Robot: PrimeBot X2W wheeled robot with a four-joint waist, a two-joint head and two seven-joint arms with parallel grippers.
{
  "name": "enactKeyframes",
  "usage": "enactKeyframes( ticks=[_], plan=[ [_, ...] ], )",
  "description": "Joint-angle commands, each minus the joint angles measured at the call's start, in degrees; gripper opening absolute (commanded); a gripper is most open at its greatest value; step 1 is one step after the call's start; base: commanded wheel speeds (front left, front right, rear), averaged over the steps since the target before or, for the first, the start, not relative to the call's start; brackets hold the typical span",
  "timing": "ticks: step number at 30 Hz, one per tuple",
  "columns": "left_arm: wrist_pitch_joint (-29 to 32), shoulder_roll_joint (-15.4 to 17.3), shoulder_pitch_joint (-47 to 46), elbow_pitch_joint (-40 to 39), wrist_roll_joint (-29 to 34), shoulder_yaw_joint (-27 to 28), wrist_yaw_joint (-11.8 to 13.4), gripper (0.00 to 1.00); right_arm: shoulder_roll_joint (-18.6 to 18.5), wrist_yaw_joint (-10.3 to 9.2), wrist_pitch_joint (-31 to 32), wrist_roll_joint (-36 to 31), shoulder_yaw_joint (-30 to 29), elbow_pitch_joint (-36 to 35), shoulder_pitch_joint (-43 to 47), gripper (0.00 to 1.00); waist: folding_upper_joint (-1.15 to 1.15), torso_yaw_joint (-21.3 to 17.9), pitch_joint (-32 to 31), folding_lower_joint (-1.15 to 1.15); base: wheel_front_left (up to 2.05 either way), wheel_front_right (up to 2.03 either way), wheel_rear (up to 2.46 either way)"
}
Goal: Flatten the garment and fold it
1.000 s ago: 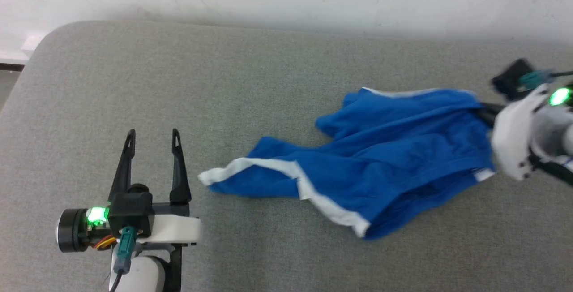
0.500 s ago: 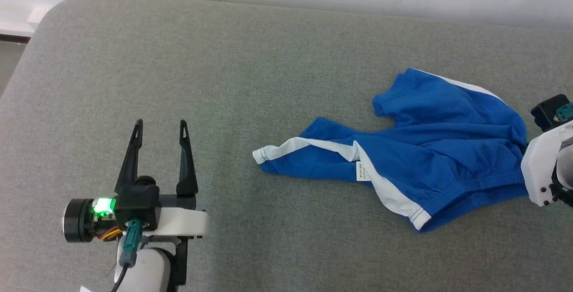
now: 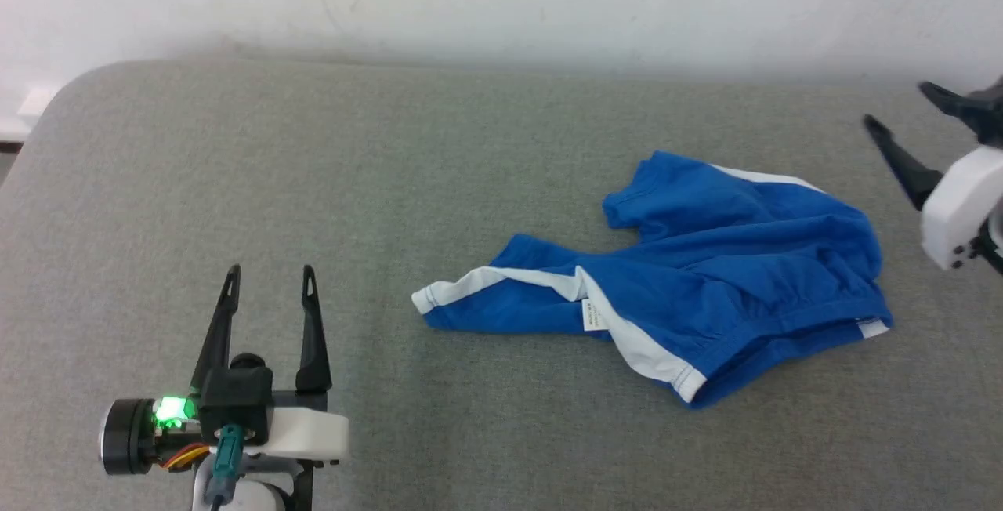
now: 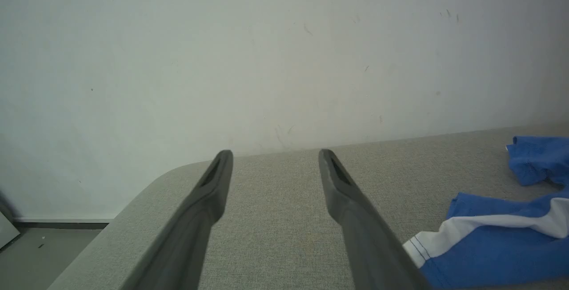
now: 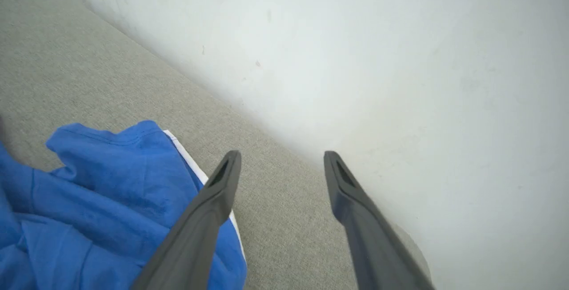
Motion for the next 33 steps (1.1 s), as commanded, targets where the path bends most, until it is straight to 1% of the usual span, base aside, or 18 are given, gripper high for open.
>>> enactKeyframes(
  ticks=[1,3,5,7,10,12,13,15,17,19,22,27,33],
  plan=[
    [-0.27,0.28,0.9,0.21,0.37,0.23,0.46,1.0,0.01,-0.05,-0.26,-0.97,-0.92,-2.69,1.31,1.0,0.0,-1.66,-1.65,0.01,0.0,0.0,0.0],
    [-0.27,0.28,1.3,0.31,0.37,0.13,0.46,1.0,-0.76,-0.05,-0.29,-2.01,-2.59,-7.79,3.86,1.0,0.0,-1.95,-2.07,0.01,0.0,0.0,0.0],
    [-0.27,0.35,1.61,0.46,0.29,0.09,0.37,1.0,-1.6,-0.05,0.1,-1.93,-2.64,-13.51,7.49,1.0,0.0,-2.19,-2.43,0.01,0.0,0.0,0.0],
    [-0.27,0.46,1.82,0.57,0.22,0.11,0.26,1.0,-2.88,-0.05,2.52,-0.78,-1.96,-19.83,10.98,1.0,0.0,-2.35,-2.7,0.01,0.0,0.0,0.0],
    [-0.27,0.58,2.06,0.62,0.21,0.19,0.24,1.0,-5.48,-0.05,8.46,2.28,-0.42,-29.38,15.45,1.0,0.0,-2.7,-2.81,0.01,0.0,0.0,0.0],
    [-0.27,0.61,2.14,0.68,0.24,0.15,0.21,1.0,-7.2,-0.05,14.12,6.18,1.11,-35.03,18.3,1.0,0.0,-2.84,-2.84,0.01,0.0,0.0,0.0],
    [-0.27,0.61,2.14,0.68,0.24,0.15,0.21,1.0,-7.2,-0.05,14.12,6.18,1.11,-35.03,18.3,1.0,0.0,-2.84,-2.84,0.01,0.0,0.0,0.0],
    [-0.27,0.59,2.11,0.77,0.26,0.02,0.14,1.0,-8.79,-0.05,18.61,10.62,1.67,-39.26,20.16,1.0,0.0,-2.85,-2.72,0.01,0.0,0.0,0.0],
    [-0.27,0.51,1.9,0.92,0.3,-0.17,0.05,1.0,-10.25,-0.05,22.63,13.16,2.56,-42.19,21.36,1.0,0.0,-2.71,-2.48,0.01,0.0,0.0,0.0],
    [-0.27,0.37,1.46,1.09,0.31,-0.47,-0.16,1.0,-10.9,-0.05,24.18,14.39,2.42,-43.55,22.11,1.0,0.0,-2.29,-2.02,0.01,0.0,0.0,0.0],
    [-0.27,0.17,0.86,1.11,0.36,-0.83,-0.3,1.0,-10.35,-0.05,25.02,14.33,2.44,-44.24,22.74,1.0,0.0,-1.62,-1.06,0.01,0.0,0.0,0.0],
    [-0.27,0.0,-0.24,1.28,0.23,-0.9,-0.43,1.0,-6.7,-0.05,25.15,13.61,2.47,-42.23,22.47,1.0,0.0,-0.37,0.78,0.01,0.0,0.0,0.0],
    [-0.27,-0.51,-2.16,1.47,0.2,-1.11,-0.58,1.0,-1.3,-0.05,26.12,12.57,3.66,-37.11,20.08,1.0,0.0,1.22,3.46,0.01,0.0,0.0,0.0]
  ],
)
